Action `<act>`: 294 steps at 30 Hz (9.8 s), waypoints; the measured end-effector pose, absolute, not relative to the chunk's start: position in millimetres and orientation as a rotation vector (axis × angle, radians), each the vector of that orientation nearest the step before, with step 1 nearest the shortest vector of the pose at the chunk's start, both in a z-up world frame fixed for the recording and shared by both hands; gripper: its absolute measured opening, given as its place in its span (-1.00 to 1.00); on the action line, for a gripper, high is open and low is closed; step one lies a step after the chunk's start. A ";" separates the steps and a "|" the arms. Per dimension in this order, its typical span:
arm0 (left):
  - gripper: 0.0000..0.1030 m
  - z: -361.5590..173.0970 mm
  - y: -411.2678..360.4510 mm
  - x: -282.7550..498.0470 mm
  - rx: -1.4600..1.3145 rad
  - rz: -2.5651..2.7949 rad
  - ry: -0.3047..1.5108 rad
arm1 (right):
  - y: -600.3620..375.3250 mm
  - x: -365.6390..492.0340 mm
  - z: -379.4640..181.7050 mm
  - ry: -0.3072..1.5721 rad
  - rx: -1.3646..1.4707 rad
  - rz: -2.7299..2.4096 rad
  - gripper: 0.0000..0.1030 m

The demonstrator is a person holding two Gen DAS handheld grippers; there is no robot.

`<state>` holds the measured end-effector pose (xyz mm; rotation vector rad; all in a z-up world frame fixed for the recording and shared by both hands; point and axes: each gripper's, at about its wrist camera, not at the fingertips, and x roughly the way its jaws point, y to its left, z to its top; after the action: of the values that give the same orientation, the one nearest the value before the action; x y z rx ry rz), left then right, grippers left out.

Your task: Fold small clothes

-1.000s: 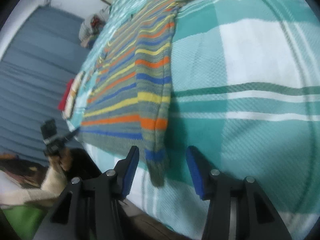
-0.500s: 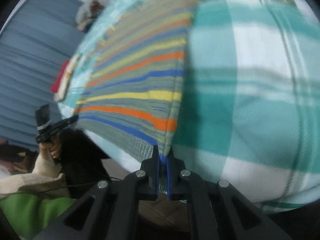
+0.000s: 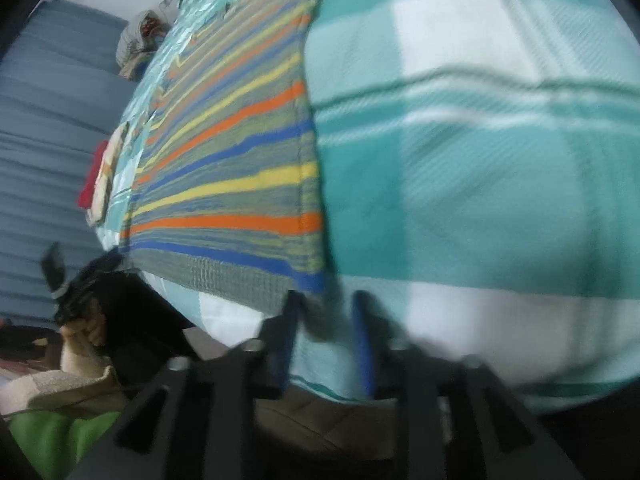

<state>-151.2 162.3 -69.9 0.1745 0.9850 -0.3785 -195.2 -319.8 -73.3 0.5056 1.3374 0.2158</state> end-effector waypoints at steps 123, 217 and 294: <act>0.85 -34.6 146.8 55.7 -0.063 -0.006 0.700 | -268.2 157.9 70.9 0.873 0.281 0.281 -0.94; -0.97 -80.9 265.9 162.2 -0.230 0.109 0.962 | -322.7 -70.1 -51.4 0.973 0.265 0.270 0.15; 0.12 -142.0 87.0 185.1 0.141 -0.031 1.061 | -333.2 -79.6 -43.2 0.950 0.262 0.232 0.15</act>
<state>185.1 87.0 -142.0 0.1414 1.0608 -0.0310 -79.6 -333.2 -43.2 0.2621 0.9504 0.2323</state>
